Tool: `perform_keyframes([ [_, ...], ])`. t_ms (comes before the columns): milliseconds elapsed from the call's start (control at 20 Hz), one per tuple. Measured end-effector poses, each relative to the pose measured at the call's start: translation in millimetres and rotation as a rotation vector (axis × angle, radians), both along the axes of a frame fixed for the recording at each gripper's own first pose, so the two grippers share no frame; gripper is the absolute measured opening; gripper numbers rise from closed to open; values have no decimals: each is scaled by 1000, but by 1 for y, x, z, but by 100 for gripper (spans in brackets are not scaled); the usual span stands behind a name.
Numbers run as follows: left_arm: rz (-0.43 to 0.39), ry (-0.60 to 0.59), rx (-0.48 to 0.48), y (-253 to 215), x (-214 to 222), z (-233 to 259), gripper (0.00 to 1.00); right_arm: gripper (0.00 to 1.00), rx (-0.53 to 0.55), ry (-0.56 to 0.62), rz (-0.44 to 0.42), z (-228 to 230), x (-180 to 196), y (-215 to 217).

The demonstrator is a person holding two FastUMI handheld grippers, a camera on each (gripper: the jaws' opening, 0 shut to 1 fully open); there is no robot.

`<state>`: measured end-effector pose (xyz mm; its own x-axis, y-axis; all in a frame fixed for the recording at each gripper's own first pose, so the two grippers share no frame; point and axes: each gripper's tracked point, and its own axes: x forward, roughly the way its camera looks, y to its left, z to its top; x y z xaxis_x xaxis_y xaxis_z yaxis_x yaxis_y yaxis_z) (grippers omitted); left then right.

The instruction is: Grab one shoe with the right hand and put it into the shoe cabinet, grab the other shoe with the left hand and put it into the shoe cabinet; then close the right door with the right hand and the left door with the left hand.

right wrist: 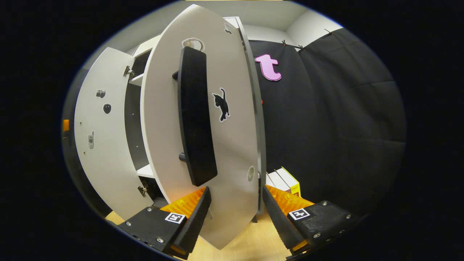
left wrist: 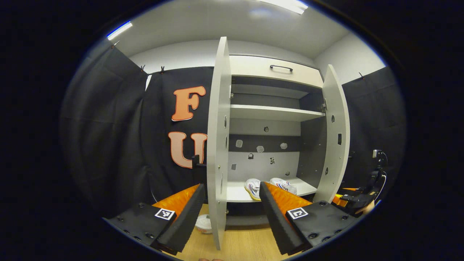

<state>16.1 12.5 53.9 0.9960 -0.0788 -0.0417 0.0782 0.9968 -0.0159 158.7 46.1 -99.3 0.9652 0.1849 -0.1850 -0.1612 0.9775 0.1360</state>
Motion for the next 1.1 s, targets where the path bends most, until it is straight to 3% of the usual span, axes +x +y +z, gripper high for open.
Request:
perform_keyframes([
  [50, 4, 0, -3, 4, -2, -1, 95, 88, 2, -3, 4, -1, 4, 8],
  [100, 9, 0, -4, 8, -3, -2, 95, 98, 8, -5, 3, -2, 9, 14],
  [150, 16, 0, -2, 14, -3, -2, 94, 90, 16, -5, 2, -3, 15, 23],
  [200, 25, 0, 2, 17, 1, -2, 94, 99, 21, 0, -5, -5, 25, 28],
  [250, 33, 3, 3, 21, -2, -3, 94, 91, 23, 6, -4, -9, 33, 34],
  [700, 92, 8, 7, 66, -12, -13, 95, 91, 3, -5, 11, -9, 48, 57],
  [1100, 118, 48, 50, 95, 2, -68, 94, 91, -62, -8, 5, -14, 46, 64],
])
